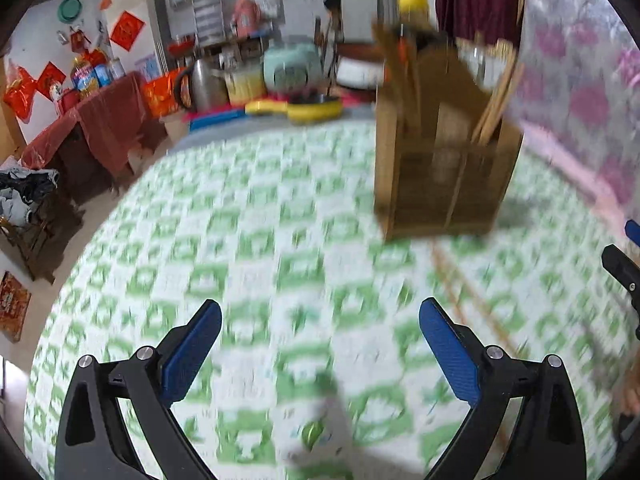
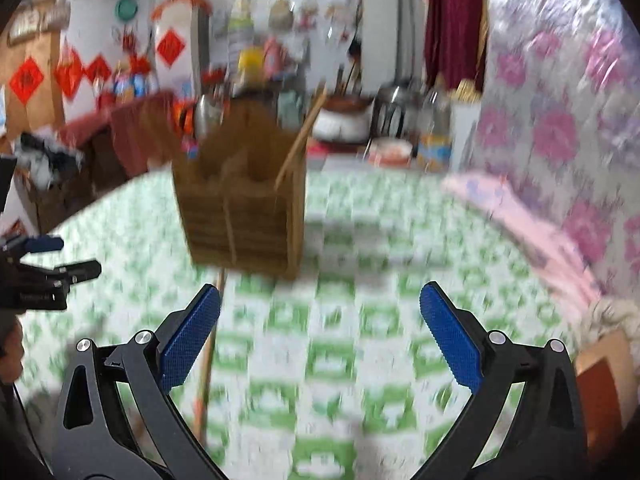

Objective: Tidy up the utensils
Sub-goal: 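Withdraw both open tools from the holder toward the last chopsticks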

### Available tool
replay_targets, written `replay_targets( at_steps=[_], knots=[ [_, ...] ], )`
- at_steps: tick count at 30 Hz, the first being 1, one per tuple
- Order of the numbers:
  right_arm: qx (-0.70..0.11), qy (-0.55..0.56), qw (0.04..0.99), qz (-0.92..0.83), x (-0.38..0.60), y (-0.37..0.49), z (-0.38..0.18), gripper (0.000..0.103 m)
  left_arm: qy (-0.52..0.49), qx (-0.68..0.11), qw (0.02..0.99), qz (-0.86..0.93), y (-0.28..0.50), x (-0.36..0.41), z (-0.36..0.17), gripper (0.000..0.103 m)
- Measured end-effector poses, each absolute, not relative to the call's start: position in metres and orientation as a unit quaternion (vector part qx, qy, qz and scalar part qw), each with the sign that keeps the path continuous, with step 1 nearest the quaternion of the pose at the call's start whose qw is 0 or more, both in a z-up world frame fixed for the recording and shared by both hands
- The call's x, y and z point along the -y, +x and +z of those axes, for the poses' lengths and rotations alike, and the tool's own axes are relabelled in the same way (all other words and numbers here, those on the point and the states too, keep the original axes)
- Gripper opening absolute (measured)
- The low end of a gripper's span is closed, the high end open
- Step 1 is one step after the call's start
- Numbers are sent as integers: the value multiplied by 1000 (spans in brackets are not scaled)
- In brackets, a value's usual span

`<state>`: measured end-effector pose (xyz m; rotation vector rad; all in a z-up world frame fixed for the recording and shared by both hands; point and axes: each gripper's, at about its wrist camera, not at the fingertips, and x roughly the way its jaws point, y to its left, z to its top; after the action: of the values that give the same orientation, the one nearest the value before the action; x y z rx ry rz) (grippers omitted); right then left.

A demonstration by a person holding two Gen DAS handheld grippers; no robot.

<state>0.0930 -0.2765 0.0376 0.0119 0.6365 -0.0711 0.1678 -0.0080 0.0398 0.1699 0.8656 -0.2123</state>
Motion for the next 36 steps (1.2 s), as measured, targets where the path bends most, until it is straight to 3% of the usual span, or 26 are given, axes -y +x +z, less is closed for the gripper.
replay_targets(
  at_steps=[9,28,36],
  knots=[
    [-397,5,918,17,259,84,-1,97,66,-540,832,-108,167,-13,-21,97],
    [-464,-21,882,81,236,70,-24,97,73,-519,845,-101,161,-14,-22,99],
    [-459,-6,888,-3,257,75,-23,95,74,-519,845,-102,160,-14,-22,99]
  ],
)
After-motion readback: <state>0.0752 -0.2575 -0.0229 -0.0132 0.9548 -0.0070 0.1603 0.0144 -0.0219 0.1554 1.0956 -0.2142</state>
